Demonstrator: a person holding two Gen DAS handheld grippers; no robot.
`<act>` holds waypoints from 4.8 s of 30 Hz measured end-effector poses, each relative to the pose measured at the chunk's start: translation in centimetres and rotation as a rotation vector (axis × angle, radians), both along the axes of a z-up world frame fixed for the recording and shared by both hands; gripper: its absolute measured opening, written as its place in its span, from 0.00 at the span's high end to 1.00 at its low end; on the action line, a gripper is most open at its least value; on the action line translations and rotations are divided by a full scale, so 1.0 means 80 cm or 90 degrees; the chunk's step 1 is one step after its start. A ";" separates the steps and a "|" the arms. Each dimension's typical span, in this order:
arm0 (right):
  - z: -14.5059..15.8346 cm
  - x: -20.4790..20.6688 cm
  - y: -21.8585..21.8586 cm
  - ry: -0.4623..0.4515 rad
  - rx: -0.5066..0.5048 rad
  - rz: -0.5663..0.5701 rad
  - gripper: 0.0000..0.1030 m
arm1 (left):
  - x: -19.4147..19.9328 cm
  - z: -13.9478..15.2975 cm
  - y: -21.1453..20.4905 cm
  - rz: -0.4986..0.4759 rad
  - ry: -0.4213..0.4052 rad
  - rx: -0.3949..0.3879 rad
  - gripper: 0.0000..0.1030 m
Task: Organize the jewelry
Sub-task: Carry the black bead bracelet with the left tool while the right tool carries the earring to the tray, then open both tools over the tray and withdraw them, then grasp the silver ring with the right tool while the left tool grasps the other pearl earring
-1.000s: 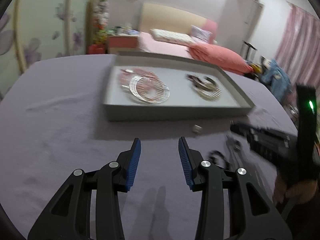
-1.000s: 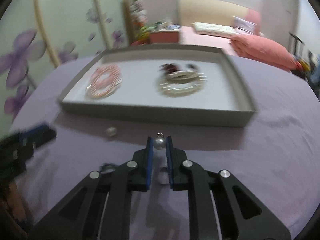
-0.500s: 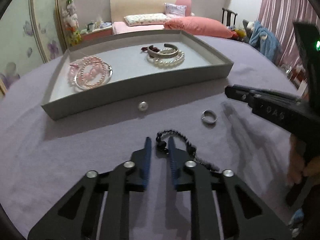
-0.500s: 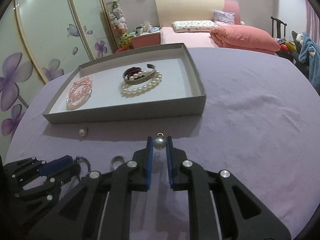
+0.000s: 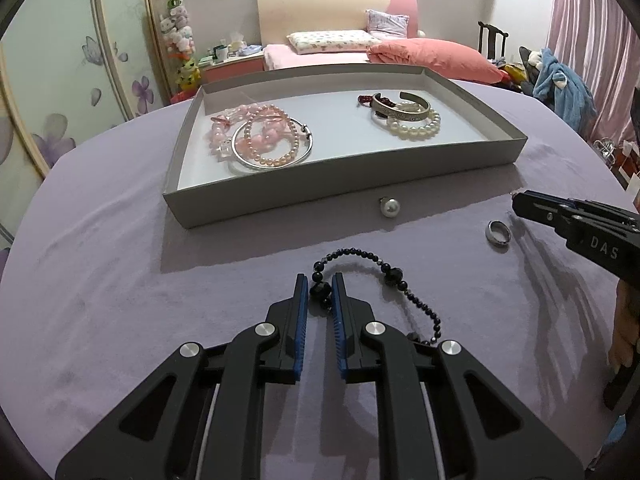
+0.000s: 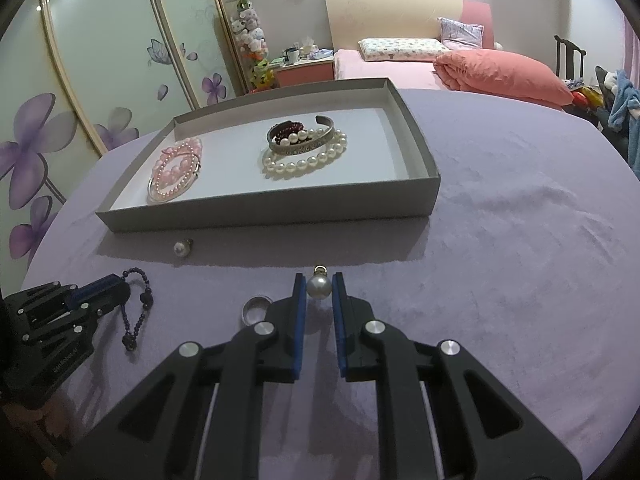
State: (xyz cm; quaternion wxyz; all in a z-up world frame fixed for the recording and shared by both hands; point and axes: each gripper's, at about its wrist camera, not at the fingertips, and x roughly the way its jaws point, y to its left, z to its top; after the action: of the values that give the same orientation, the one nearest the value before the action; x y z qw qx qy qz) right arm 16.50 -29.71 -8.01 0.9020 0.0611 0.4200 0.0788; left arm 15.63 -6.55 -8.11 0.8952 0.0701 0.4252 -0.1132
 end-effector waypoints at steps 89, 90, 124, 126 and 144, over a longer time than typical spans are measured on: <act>0.141 -0.080 0.067 -0.384 -0.050 -0.044 0.87 | -0.070 0.120 0.019 0.065 -0.349 -0.101 0.88; 0.142 -0.078 0.066 -0.386 -0.050 -0.045 0.87 | -0.068 0.121 0.018 0.065 -0.348 -0.102 0.88; 0.057 0.152 0.065 -0.137 0.014 -0.015 0.70 | 0.096 0.063 0.006 0.056 -0.176 -0.156 0.87; 0.057 0.147 0.058 -0.134 0.022 -0.019 0.70 | 0.096 0.065 0.015 0.064 -0.173 -0.163 0.85; 0.009 0.009 0.041 -0.006 -0.024 0.086 0.70 | 0.020 0.053 0.053 0.061 -0.111 -0.126 0.63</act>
State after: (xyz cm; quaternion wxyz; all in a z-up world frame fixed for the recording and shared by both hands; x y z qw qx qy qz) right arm 17.21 -26.45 -7.27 0.8976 0.0152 0.4205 0.1318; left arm 17.20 -2.34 -3.84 0.9357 -0.0291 0.3356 -0.1051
